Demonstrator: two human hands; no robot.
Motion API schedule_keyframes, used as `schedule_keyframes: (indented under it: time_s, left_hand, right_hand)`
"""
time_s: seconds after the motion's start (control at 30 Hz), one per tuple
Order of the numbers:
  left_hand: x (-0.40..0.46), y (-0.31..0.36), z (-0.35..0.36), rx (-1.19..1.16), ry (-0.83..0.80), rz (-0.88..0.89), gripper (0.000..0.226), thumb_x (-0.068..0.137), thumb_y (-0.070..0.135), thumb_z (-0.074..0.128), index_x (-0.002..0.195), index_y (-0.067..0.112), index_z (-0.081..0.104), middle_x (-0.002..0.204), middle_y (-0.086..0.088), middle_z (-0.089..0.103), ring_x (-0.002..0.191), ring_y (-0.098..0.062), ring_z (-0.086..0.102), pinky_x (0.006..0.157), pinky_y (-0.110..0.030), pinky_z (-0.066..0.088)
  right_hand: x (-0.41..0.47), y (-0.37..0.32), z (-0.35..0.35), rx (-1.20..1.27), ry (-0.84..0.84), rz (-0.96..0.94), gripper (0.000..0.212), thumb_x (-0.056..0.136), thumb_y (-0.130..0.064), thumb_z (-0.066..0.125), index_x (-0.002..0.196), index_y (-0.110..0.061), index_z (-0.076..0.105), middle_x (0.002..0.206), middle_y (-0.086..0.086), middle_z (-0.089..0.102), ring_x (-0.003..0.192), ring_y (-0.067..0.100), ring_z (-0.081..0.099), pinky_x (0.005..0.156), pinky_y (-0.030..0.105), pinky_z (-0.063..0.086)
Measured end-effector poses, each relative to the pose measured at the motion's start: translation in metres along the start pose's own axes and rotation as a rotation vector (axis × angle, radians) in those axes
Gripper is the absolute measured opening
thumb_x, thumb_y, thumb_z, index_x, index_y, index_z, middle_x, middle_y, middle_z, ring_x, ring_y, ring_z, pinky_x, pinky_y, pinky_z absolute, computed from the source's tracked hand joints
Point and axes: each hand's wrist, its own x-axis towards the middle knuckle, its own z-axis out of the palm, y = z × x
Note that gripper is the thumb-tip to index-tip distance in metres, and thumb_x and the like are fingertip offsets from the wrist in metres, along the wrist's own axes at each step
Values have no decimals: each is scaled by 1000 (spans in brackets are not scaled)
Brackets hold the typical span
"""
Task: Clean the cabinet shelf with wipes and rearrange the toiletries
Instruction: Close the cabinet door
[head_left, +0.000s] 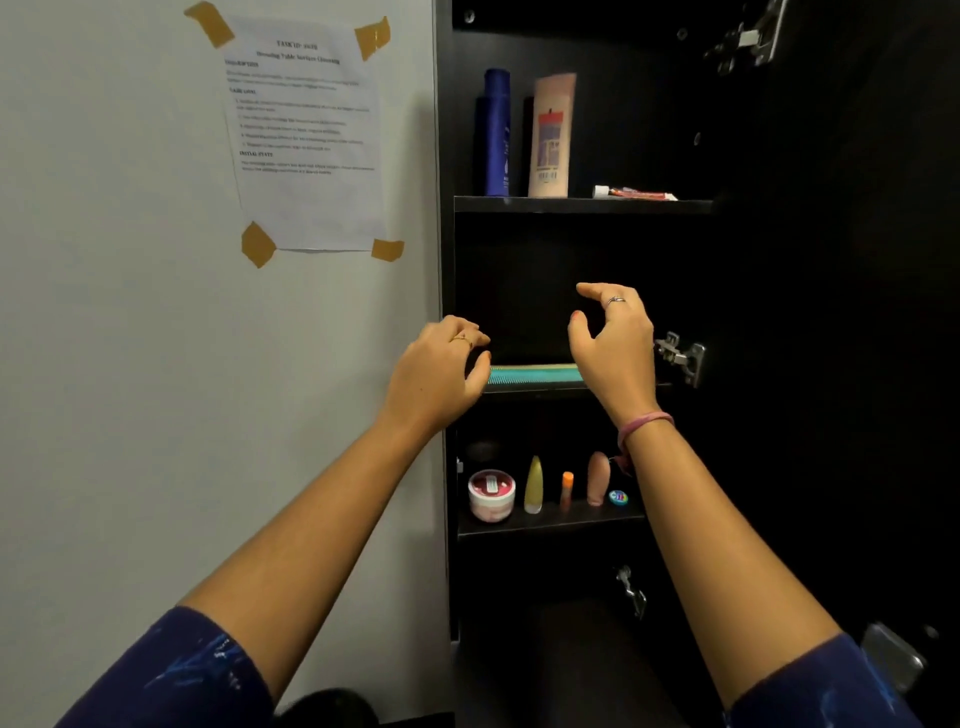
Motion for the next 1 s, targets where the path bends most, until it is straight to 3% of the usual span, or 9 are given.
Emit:
schedule_keyframes:
  time_s: [0.2,0.4,0.5,0.6,0.7,0.8,0.93,1.0]
  left_hand:
    - [-39,-21,-7,-80,-32,-23,28,90,23,54,113,10,63,113,-5,60,104,-20,55,81,-28,47]
    - [-77,-8,12,-220,-102,-73,26,91,21,54,113,10,63,115,-5,58,108,-21,54,82,-25,42]
    - [-86,4,19,-264,-113,-104,27,91,22,54,114,11,63,117,-5,58,109,-21,54,83,-28,43]
    - [-96,17,26,-325,-128,-136,28,91,22,54,114,11,62,118,-6,57,110,-22,54,88,-30,45]
    - [-104,27,31,-359,-153,-158,28,91,24,54,115,11,62,118,-5,57,112,-21,53,90,-30,44]
    - [-107,36,34,-370,-165,-172,29,91,24,54,116,13,62,119,-3,56,112,-19,53,90,-29,44]
    - [-118,47,37,-392,-172,-199,28,91,23,53,115,11,62,118,-4,57,112,-20,53,86,-26,42]
    - [-124,52,38,-396,-177,-203,28,92,23,53,116,11,62,118,-4,56,112,-19,52,85,-24,41]
  right_hand:
    - [-52,-9,-41,-138,333,60,40,88,-19,55,127,-14,51,129,3,48,113,6,43,92,11,35]
    - [-102,11,-110,-298,540,206,53,85,-20,56,135,-10,43,135,7,43,121,12,40,91,-9,14]
    - [-120,24,-137,-347,582,236,55,86,-20,56,137,-8,40,138,8,40,124,13,38,93,-10,12]
    - [-135,36,-157,-368,587,240,54,87,-19,55,138,-9,39,139,8,38,127,18,39,106,6,22]
    - [-144,45,-168,-353,594,237,54,87,-18,56,138,-9,39,140,9,38,128,16,38,103,4,25]
    - [-149,51,-176,-323,646,259,57,88,-18,57,140,-7,36,142,11,34,130,15,37,105,10,28]
    - [-150,64,-186,-268,673,353,64,88,-20,57,144,-8,29,147,10,28,133,16,32,97,-2,21]
    - [-151,70,-191,-225,627,427,66,89,-20,57,146,-10,24,150,9,25,136,18,30,101,6,20]
